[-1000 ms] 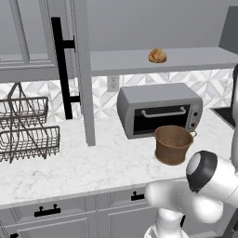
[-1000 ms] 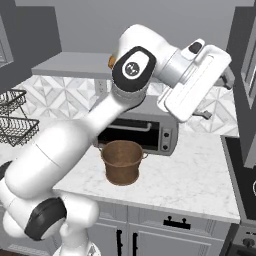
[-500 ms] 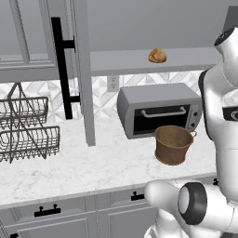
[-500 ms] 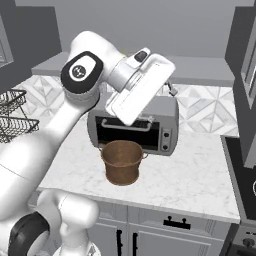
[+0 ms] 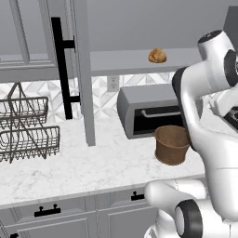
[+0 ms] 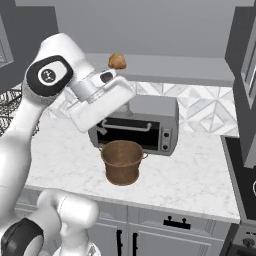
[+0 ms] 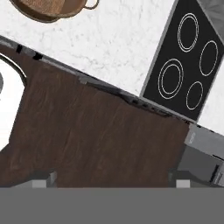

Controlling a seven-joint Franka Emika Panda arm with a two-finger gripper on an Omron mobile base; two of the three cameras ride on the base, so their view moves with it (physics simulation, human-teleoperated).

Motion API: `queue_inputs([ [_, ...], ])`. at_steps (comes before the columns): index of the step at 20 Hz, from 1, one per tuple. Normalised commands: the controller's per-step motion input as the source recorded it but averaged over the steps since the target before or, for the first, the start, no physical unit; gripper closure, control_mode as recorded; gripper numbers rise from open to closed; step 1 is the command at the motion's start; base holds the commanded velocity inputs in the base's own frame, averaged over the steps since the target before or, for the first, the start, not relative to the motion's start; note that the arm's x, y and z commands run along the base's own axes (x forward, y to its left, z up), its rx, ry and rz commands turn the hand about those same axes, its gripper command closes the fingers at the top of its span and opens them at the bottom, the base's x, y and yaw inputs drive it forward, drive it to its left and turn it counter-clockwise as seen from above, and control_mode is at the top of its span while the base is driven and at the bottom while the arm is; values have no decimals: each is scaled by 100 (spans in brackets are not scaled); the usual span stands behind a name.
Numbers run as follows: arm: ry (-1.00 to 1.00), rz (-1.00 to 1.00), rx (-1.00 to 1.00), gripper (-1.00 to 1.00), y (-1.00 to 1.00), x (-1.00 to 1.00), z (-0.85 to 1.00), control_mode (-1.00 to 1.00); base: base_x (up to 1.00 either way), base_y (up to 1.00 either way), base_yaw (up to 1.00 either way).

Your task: Open the cabinet, pick up the bread from the cabinet and place it in the basket. Then move the basket to the dining counter.

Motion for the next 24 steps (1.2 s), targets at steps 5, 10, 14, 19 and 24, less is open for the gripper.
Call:
queue_inputs([
  [5,-37,-42,44,-100,68,68,-38,-100,0,0,0],
  [10,-21,-43,63,-100,33,75,-85,-100,0,0,0],
  [14,-39,-24,22,-100,24,35,-34,-100,0,0,0],
  [19,-39,3,-6,-100,21,6,6,-100,0,0,0],
  [24,-20,35,-11,-100,-1,47,20,-100,0,0,0],
])
